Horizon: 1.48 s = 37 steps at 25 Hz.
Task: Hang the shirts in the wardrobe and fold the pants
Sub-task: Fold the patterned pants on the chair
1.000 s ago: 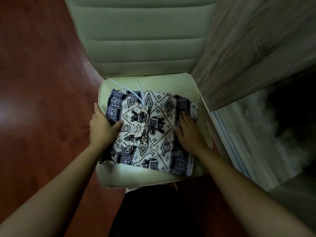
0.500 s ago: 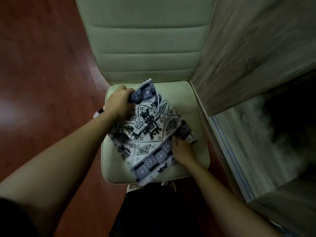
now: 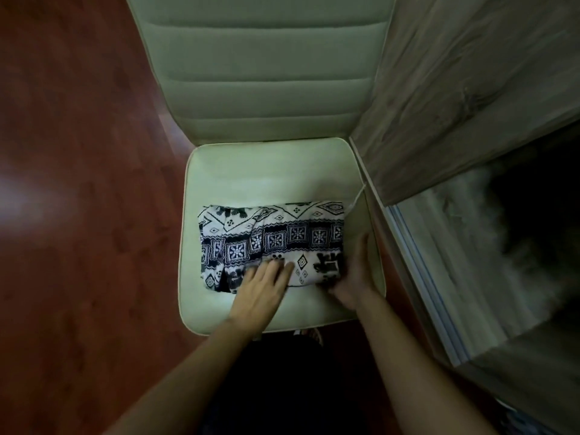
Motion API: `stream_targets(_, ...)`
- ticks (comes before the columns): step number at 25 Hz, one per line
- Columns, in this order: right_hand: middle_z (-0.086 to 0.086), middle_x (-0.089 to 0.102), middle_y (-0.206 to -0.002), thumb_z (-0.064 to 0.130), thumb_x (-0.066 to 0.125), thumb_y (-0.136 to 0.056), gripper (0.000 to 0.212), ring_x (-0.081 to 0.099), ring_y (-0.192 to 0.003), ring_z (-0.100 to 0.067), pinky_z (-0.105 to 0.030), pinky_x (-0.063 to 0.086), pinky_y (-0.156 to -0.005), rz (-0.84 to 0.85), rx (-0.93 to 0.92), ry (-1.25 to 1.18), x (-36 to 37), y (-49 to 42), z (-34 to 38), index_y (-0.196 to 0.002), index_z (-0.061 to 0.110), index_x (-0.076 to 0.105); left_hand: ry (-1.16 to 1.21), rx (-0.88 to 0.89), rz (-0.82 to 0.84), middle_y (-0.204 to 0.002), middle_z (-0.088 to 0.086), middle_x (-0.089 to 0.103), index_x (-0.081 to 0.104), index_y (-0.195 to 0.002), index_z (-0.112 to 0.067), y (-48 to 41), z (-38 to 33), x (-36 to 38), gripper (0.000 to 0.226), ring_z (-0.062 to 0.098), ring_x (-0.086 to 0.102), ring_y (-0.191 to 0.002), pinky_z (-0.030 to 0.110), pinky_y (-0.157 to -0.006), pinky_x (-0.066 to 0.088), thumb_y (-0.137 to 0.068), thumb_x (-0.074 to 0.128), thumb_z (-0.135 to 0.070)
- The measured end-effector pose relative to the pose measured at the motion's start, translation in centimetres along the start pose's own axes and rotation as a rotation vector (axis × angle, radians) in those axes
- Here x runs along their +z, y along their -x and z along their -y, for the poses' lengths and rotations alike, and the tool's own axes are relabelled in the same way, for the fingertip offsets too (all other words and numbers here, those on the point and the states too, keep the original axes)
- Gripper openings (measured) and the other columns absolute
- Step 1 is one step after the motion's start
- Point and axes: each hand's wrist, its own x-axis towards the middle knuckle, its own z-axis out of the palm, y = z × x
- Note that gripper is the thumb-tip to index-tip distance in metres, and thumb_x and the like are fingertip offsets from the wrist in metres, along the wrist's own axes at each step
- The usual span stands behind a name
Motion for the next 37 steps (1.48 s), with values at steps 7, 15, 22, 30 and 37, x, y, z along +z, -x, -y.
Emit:
stream_targets(7,0.004,0.057,-0.127,0.071,0.048,-0.077,0.077,0.051,-0.118,-0.015,-0.027,0.038,-0.095,-0.224,-0.29,0.68,1.6,1.2,0.6,-0.134,0.019,0.045,0.355,-0.808,-0.287,-0.123,0.014,0.049,0.053,-0.123,-0.009,-1.8,2.8,-5.0,0.043,0.028,0.041,-0.114,0.041,-0.094,0.03,-0.086,0.051,-0.031)
stream_targets(15,-0.003,0.048,-0.074,0.033,0.028,-0.101,0.038,0.044,-0.064,-0.016,-0.027,0.031,-0.06,-0.647,-0.72,0.854,1.3,-1.8,3.3,-0.099,0.005,0.054,0.441,-1.351,-0.104,-0.11,0.027,0.055,0.04,-0.103,-0.006,-2.1,5.8,-4.2,0.04,0.047,0.055,-0.095,0.045,-0.073,0.037,-0.099,0.022,-0.042)
stream_targets(22,-0.012,0.05,-0.119,0.061,0.041,-0.086,0.067,0.053,-0.104,-0.024,-0.028,0.045,-0.076,-0.497,-0.709,0.808,-0.5,-1.9,0.4,-0.126,0.007,0.041,0.69,-1.259,-0.187,-0.115,0.018,0.05,0.046,-0.114,-0.008,-0.4,6.4,-3.1,0.053,0.034,0.048,-0.108,0.044,-0.092,0.038,-0.091,0.041,-0.056)
stream_targets(30,0.004,0.059,-0.115,0.031,0.077,-0.074,0.06,0.054,-0.11,-0.012,-0.025,0.041,-0.091,-0.213,-0.428,0.678,-0.9,-2.1,-1.5,-0.126,0.013,0.051,1.031,-1.262,0.172,-0.097,0.001,0.068,0.063,-0.101,-0.012,0.3,7.2,-3.1,0.063,0.02,0.064,-0.087,0.034,-0.083,0.052,-0.055,0.083,-0.051)
stream_targets(37,-0.002,0.061,-0.115,0.03,0.072,-0.079,0.051,0.056,-0.106,-0.014,-0.025,0.044,-0.089,-0.324,-0.651,0.552,1.7,1.9,0.6,-0.121,0.006,0.055,1.055,-1.142,-0.025,-0.085,0.004,0.07,0.065,-0.096,-0.01,-2.8,6.9,-8.8,0.035,0.017,0.067,-0.071,0.03,-0.07,0.055,-0.07,0.081,-0.027)
